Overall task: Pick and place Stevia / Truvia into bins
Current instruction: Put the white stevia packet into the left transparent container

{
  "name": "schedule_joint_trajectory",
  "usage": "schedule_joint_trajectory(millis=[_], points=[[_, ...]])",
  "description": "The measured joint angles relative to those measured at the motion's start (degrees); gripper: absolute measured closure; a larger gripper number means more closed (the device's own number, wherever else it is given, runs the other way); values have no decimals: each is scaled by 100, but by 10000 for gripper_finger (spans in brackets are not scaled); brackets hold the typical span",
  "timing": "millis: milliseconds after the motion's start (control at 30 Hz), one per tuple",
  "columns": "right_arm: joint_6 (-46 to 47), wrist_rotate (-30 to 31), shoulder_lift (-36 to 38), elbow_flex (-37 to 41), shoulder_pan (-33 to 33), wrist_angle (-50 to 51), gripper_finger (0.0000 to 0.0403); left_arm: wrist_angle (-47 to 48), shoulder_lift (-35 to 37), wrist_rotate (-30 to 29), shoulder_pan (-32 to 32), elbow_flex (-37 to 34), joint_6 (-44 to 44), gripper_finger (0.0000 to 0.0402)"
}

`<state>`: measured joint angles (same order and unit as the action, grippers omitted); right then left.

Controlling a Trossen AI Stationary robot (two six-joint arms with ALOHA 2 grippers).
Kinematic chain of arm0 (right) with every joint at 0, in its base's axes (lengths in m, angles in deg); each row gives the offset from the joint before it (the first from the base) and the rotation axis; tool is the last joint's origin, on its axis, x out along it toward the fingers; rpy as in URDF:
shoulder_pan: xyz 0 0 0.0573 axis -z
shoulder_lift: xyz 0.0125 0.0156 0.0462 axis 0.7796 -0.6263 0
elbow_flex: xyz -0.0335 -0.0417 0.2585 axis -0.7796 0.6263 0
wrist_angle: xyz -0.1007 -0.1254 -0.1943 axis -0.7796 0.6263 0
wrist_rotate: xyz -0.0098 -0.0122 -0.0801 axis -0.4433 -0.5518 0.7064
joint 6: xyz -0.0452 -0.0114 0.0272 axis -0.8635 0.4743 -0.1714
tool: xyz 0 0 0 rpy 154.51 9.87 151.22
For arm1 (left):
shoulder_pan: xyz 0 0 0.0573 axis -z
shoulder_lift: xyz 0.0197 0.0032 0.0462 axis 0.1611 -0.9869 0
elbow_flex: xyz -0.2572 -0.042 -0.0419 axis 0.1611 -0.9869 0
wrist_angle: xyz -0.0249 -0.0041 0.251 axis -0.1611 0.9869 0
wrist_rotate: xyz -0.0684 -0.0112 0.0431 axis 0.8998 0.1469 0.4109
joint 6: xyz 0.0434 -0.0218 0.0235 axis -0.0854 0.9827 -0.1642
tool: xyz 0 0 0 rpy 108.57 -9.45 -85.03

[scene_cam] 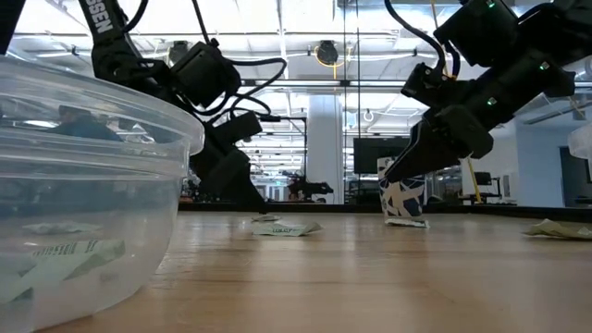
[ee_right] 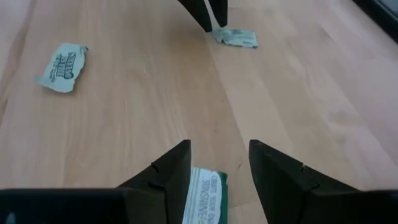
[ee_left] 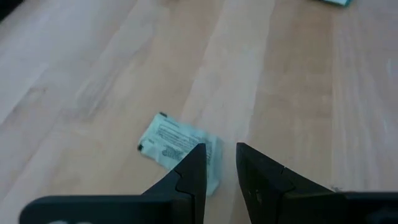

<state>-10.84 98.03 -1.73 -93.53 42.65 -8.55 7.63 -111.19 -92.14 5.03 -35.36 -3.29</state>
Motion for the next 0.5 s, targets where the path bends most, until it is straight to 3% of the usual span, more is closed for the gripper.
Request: schedule_joint_trajectory(millis=[500], points=[[-4,-582,-1,-2,196,-209,247,-100,2,466,-250,0,40,309]])
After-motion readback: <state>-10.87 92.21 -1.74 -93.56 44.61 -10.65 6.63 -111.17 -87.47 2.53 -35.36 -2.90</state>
